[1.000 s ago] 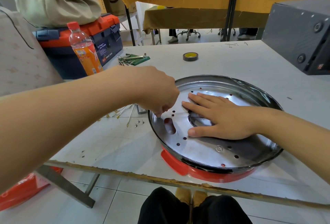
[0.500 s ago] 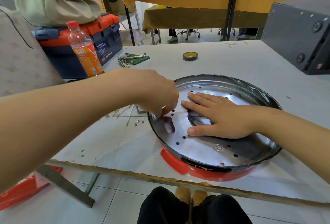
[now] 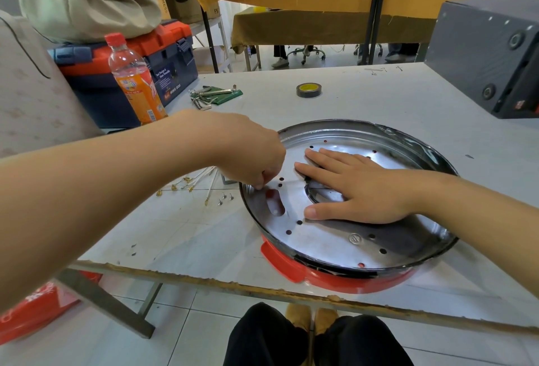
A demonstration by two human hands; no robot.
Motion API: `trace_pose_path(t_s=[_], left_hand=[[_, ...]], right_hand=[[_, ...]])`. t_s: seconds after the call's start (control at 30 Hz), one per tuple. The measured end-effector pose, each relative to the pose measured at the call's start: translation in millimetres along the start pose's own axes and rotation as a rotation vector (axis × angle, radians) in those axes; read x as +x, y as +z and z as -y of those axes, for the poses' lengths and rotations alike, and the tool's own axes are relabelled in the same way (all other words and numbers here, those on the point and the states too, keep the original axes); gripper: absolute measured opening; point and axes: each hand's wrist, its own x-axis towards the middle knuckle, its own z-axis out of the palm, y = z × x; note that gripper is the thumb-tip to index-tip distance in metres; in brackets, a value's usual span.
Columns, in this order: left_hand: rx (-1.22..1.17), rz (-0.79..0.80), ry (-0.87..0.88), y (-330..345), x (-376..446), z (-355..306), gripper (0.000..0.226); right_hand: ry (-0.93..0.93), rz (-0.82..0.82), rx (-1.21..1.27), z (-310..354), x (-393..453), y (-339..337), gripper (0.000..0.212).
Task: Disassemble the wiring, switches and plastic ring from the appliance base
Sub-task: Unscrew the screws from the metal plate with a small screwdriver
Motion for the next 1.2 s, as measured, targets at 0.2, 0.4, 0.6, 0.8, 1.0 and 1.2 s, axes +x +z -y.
trace_pose_path(t_s=[0.2, 0.4, 0.6, 0.8, 1.0, 1.2], left_hand=[[-0.095, 0.034, -0.016, -3, 2, -1, 0.024], [-0.163, -0.042, -0.031, -4, -7, 7, 0.005], [-0.115, -0.027, -0.056, -9, -6, 7, 0.015], [-0.075, -0.021, -0.042, -11, -3, 6, 0.012], [-0.102, -0.044, -0.062, -4, -6, 7, 0.013], [-0.113, -0.037, -0.039, -10, -11, 10, 0.010]], right_hand=[[0.003, 0.002, 0.003, 1, 0, 0, 0.095], [0.003, -0.001, 0.000, 1, 0, 0, 0.095], [0.003, -0.006, 0.003, 0, 0, 0, 0.095], [0.002, -0.008, 0.005, 0, 0, 0, 0.095], [-0.003, -0.007, 0.012, 0, 0, 0, 0.096], [-0.002, -0.006, 0.002, 1, 0, 0, 0.094]])
